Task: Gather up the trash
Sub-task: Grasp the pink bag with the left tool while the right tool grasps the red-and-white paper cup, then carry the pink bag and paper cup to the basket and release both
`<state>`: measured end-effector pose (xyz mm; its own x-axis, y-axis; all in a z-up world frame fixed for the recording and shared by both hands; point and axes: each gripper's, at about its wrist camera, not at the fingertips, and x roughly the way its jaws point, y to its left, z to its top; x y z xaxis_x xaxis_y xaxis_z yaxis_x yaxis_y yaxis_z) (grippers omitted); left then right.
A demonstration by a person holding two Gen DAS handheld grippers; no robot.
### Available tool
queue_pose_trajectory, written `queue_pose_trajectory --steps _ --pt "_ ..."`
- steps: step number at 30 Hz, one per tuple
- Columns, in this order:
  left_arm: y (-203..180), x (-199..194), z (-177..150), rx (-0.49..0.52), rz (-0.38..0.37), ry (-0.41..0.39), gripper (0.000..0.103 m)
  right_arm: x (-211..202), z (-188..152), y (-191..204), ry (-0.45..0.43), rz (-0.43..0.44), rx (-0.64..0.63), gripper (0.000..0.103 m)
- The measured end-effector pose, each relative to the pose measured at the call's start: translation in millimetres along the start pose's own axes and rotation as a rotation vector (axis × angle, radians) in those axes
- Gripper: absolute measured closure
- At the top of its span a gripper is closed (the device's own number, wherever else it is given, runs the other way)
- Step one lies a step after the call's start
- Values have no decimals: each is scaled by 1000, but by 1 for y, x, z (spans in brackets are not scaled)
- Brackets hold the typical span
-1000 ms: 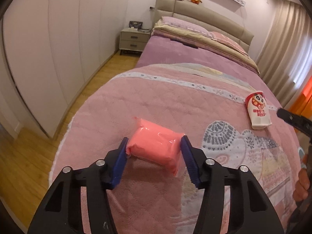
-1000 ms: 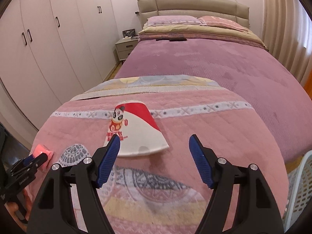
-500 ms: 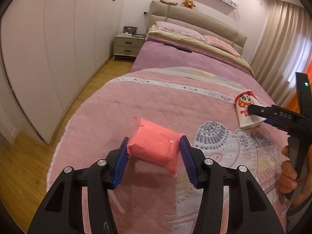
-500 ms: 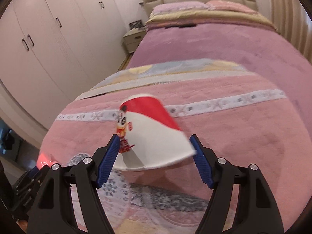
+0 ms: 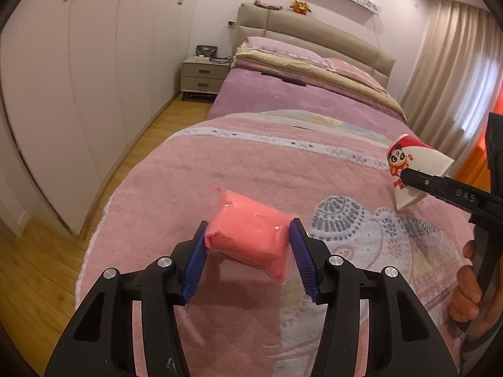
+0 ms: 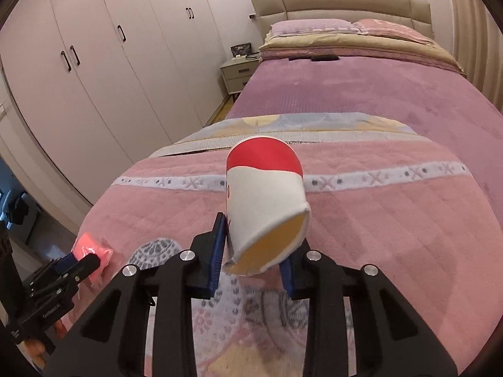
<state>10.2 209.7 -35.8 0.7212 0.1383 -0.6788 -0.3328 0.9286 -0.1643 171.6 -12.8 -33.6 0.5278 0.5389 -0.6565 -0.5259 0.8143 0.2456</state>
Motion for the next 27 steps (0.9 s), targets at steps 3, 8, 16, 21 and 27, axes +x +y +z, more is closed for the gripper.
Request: queue_pose_trajectory --steps 3,8,16,21,27 --pt "-13 -8 0 38 -4 -18 54 -15 -8 -2 -12 -22 -2 75" --pt "-51 -35 1 85 -89 -54 54 -53 -21 -15 -8 -53 29 75" --pt "-122 -49 -4 185 -226 -57 54 -121 -45 -67 -59 -105 156 75" --pt "-177 -54 -8 277 -303 -67 54 -162 -56 -105 -116 -155 238 75" --pt "-242 -48 -10 358 -399 -44 54 -201 -70 -153 -163 -219 329 75"
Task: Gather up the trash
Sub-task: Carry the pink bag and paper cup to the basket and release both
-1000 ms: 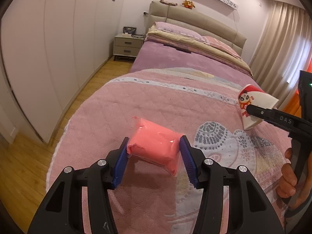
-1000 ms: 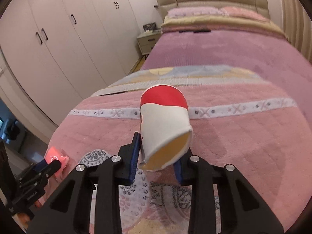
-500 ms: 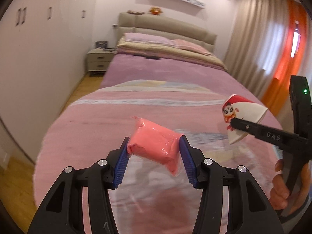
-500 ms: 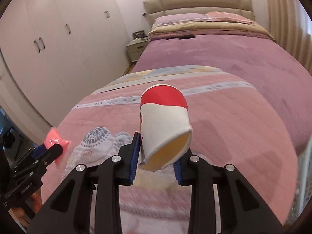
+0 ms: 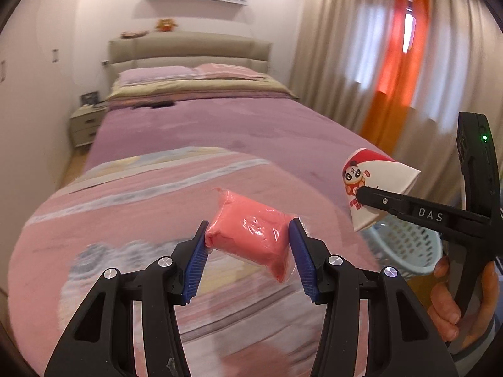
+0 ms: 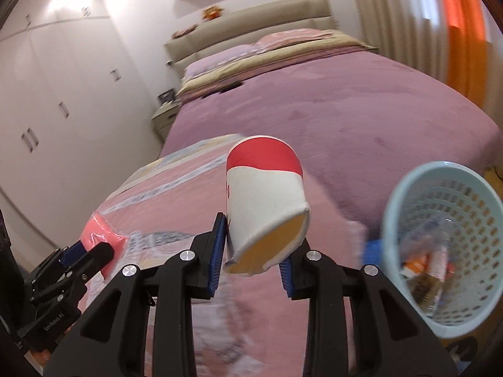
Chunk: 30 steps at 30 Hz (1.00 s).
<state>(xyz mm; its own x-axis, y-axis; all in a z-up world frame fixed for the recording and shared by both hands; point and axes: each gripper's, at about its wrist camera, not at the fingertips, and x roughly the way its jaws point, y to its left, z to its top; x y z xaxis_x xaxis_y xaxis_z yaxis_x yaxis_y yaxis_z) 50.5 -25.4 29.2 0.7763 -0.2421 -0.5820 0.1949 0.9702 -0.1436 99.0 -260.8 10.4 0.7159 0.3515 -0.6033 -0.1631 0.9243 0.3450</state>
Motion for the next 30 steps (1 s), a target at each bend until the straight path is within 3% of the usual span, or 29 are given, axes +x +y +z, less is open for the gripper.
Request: queue_pose_trajectory --steps 15,19,25,26,27,28,29,30 --pt "-133 93 16 166 -232 107 54 -54 -1 -137 -105 -237 221 75" --pt "-171 109 12 192 -304 138 54 -56 -4 -172 -81 -301 299 73" --pt "-206 142 8 221 -349 189 53 -52 -5 -207 -44 -354 371 73" --pt "-210 146 8 224 -356 190 50 -51 -5 -210 -38 -358 376 70" --pt "-211 146 7 228 -358 189 44 -50 -5 -215 -35 -363 387 56" --pt "-212 148 7 230 -350 185 30 -52 -7 -219 -40 -369 397 40" --pt "-212 148 8 225 -342 173 21 -54 -9 -221 -50 -375 402 38" --pt "-210 147 9 219 -343 164 19 -56 -9 -221 -57 -380 401 37"
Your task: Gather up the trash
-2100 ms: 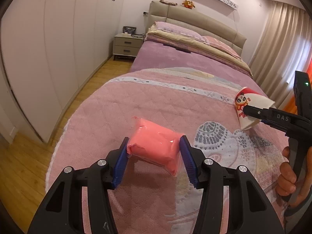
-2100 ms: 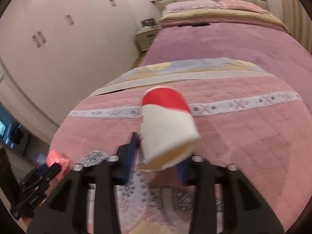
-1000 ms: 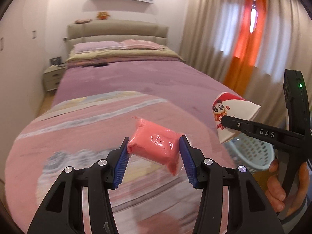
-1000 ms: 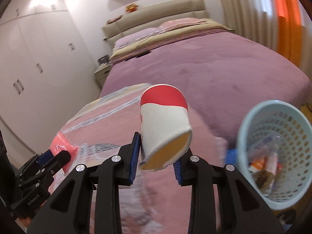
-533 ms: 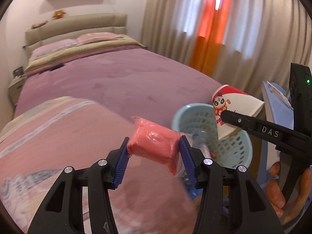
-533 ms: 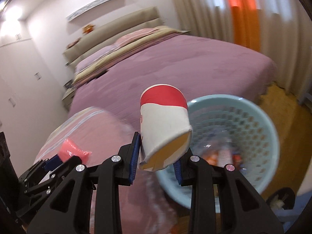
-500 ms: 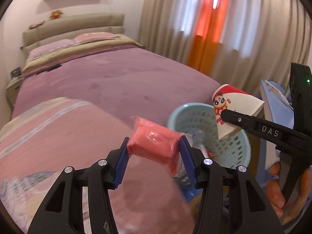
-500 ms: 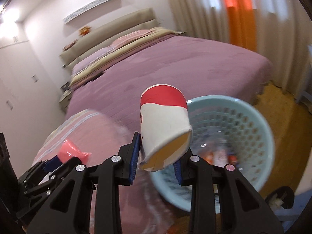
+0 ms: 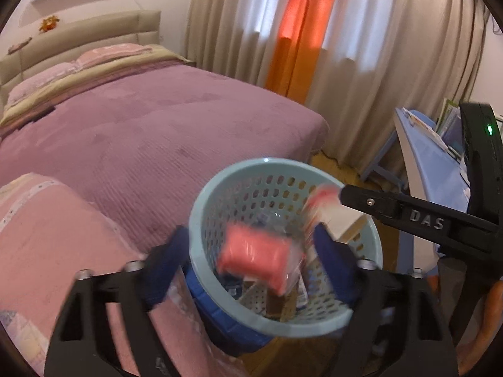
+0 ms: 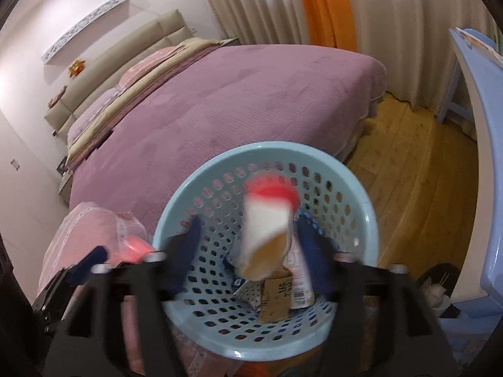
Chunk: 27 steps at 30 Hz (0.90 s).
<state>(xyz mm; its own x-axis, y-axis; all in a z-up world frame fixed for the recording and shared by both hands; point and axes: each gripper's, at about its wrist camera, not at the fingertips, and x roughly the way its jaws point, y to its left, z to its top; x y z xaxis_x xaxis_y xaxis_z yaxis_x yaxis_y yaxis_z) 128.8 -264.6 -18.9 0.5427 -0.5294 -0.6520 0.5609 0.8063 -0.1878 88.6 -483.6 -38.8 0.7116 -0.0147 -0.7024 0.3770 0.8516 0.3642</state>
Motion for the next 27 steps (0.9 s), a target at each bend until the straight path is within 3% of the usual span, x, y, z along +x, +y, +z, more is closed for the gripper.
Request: queue_pose_trajectory --steps 3,9,14,20,23,27 --pt "7 -6 -1 -18 -21 3 18 -5 -2 -4 -1 13 8 37" --pt "19 -42 -10 -40 15 -61 15 -27 -15 14 -28 58 -54 37" --pt "26 -92 -31 -58 117 -161 11 -54 -39 51 -102 73 -171 37" --pt "32 -149 -69 -48 324 -299 8 -85 -84 88 -301 37 -278 37" --pt "36 -162 -89 -31 425 -333 8 -91 -102 99 -368 24 -299 37" --pt "43 -171 -110 -53 479 -368 8 -98 -122 106 -455 32 -307 37"
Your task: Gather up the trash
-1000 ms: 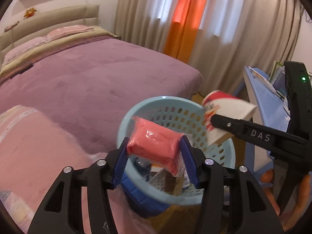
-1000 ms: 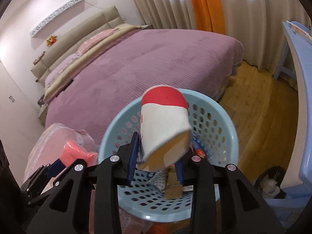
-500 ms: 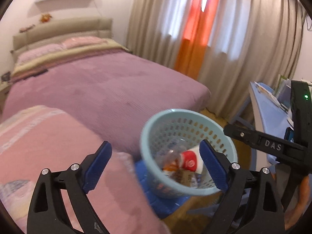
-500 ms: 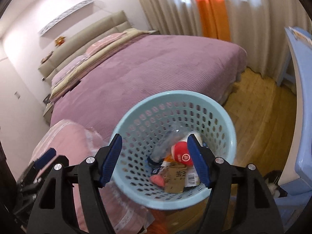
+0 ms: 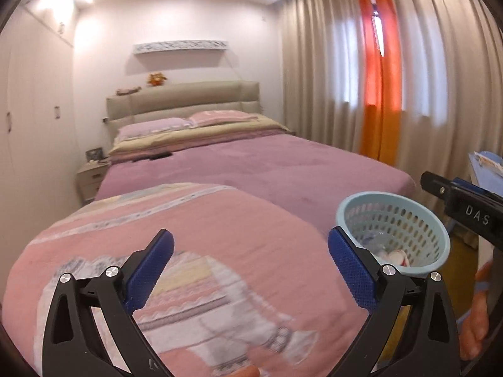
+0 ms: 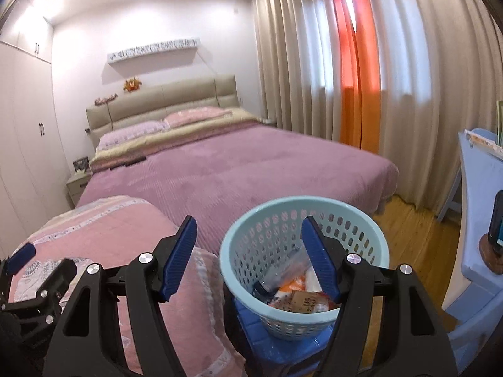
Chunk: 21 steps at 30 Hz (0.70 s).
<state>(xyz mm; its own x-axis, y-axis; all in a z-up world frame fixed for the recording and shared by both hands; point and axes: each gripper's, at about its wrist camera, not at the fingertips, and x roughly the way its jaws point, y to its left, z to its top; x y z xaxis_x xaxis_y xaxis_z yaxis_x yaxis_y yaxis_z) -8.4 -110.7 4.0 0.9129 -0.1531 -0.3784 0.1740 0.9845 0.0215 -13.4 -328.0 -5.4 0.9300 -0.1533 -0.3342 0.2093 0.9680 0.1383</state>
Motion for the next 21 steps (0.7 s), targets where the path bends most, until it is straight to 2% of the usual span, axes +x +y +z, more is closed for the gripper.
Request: queue_pose_trajectory --steps 4,7,14,21 --pt "6 -3 -9 11 45 -40 8 -8 -3 13 -70 -20 -38 37" --pt "11 -3 -8 -15 30 -30 8 -8 -4 22 -69 -32 -74 37" --pt "23 0 -8 -55 6 -8 8 2 -10 23 -28 -34 -71 37" --pt "18 1 -8 -38 9 -5 8 -3 -7 19 -66 -36 -56 37"
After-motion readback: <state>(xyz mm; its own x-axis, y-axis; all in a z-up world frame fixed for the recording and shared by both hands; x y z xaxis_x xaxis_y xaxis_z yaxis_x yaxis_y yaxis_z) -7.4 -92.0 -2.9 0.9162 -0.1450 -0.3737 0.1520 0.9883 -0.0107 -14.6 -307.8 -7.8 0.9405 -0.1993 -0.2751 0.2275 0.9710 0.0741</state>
